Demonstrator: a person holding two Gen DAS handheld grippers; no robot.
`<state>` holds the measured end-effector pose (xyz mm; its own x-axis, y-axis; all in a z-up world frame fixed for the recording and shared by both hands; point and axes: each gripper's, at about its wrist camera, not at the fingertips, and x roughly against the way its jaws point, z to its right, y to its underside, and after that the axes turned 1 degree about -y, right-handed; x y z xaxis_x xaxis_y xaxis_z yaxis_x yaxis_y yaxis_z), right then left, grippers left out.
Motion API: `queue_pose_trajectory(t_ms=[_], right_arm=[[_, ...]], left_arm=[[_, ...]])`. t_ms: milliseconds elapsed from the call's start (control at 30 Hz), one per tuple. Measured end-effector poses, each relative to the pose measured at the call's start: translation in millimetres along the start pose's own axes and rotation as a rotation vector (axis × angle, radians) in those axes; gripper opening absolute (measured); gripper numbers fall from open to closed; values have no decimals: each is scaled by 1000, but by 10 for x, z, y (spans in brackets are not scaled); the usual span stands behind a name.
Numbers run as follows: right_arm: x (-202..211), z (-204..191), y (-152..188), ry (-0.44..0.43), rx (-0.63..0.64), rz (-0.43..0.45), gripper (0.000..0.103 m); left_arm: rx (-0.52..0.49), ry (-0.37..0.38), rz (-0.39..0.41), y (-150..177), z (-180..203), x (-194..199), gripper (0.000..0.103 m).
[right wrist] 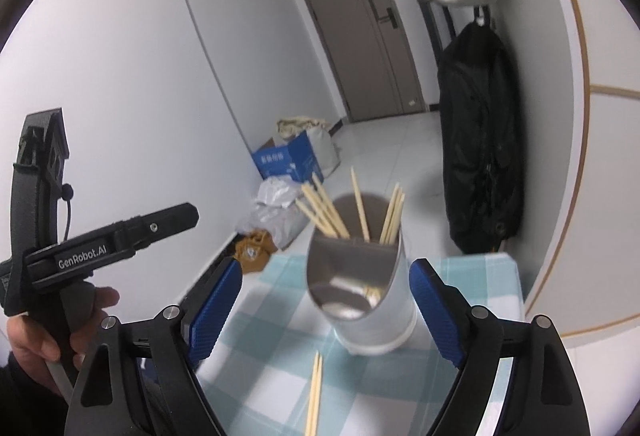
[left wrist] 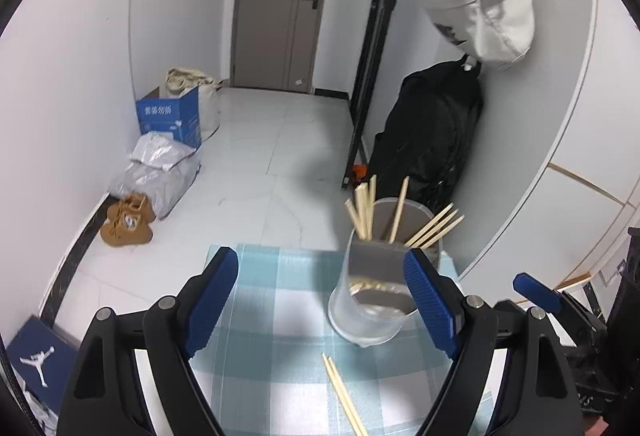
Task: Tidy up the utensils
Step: 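Raise both open grippers and lower them to the last chopsticks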
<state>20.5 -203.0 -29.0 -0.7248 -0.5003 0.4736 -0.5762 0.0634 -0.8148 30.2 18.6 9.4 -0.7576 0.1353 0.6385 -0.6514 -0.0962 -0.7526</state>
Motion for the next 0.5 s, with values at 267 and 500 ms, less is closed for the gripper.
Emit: queue_pose_trajectory(t_ms=[267, 500], right_arm=[[-330, -90, 395, -10, 40, -154, 78], [-828, -112, 783, 21, 93, -365, 46]], left_arm=[[86, -31, -80, 324, -302, -323, 82], [162, -72, -131, 506, -583, -512, 81]])
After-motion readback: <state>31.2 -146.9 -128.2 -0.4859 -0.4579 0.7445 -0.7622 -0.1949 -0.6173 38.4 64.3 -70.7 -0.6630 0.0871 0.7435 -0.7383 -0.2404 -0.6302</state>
